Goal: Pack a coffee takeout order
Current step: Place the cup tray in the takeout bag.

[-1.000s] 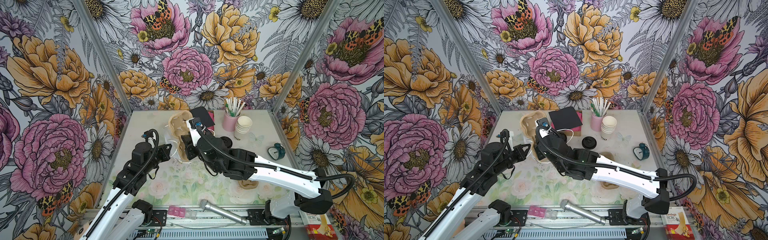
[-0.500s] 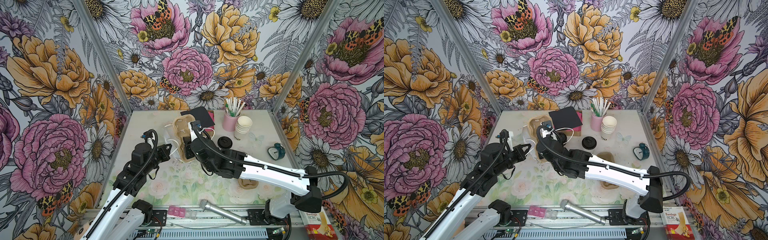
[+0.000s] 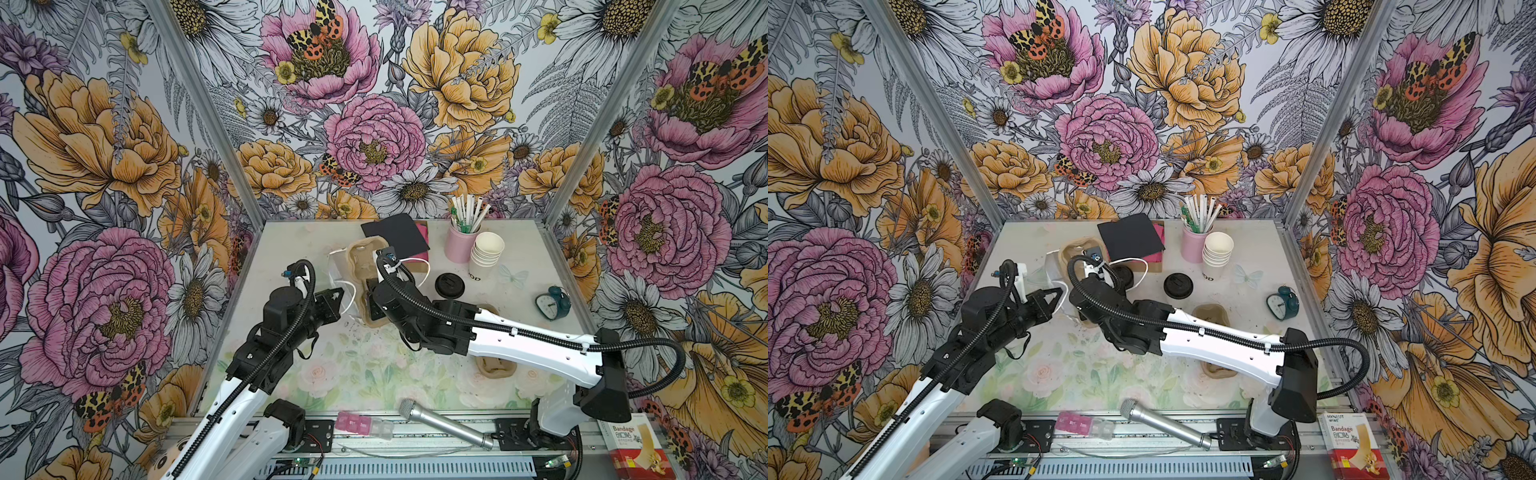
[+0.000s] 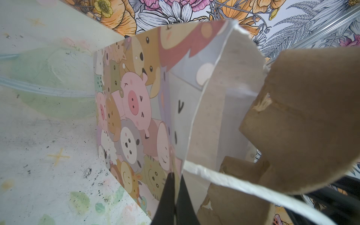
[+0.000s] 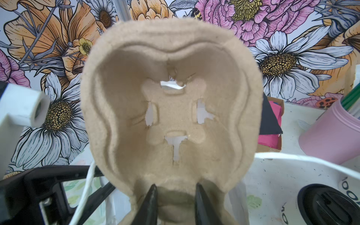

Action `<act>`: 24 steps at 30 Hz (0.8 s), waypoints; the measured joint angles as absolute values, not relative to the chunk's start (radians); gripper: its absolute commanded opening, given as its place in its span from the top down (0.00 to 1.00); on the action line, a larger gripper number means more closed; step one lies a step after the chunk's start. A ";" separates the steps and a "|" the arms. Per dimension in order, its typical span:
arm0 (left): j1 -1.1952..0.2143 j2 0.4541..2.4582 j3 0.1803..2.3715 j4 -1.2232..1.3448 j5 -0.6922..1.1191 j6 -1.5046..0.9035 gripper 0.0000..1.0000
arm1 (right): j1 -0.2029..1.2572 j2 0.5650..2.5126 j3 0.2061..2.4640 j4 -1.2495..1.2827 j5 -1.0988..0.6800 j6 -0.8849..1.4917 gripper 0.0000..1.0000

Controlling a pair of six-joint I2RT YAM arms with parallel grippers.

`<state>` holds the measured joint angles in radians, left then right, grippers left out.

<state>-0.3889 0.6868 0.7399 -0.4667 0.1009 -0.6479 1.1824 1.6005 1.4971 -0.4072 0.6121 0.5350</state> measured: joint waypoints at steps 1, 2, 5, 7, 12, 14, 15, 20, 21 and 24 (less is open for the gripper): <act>-0.389 0.687 0.740 -0.466 0.101 -0.648 1.00 | 1.179 1.600 1.494 -0.406 0.611 0.535 0.83; -0.389 0.687 0.740 -0.466 0.101 -0.648 1.00 | 1.175 1.600 1.491 -0.406 0.609 0.535 0.83; -0.389 0.687 0.740 -0.466 0.104 -0.648 1.00 | 1.171 1.605 1.490 -0.405 0.606 0.536 0.83; -0.389 0.687 0.740 -0.466 0.104 -0.648 1.00 | 1.170 1.613 1.490 -0.402 0.605 0.536 0.83; -0.389 0.687 0.740 -0.466 0.104 -0.648 1.00 | 1.170 1.645 1.490 -0.400 0.579 0.547 0.83; -0.389 0.687 0.740 -0.466 0.104 -0.648 1.00 | 1.170 1.652 1.490 -0.400 0.568 0.550 0.83; -0.389 0.687 0.740 -0.466 0.104 -0.648 1.00 | 1.170 1.653 1.489 -0.400 0.560 0.554 0.83; -0.389 0.687 0.739 -0.466 0.104 -0.648 1.00 | 1.170 1.652 1.475 -0.399 0.540 0.566 0.83; -0.389 0.687 0.738 -0.466 0.104 -0.648 1.00 | 1.170 1.652 1.468 -0.398 0.537 0.569 0.83; -0.389 0.687 0.733 -0.466 0.104 -0.648 1.00 | 1.170 1.652 1.451 -0.399 0.527 0.584 0.82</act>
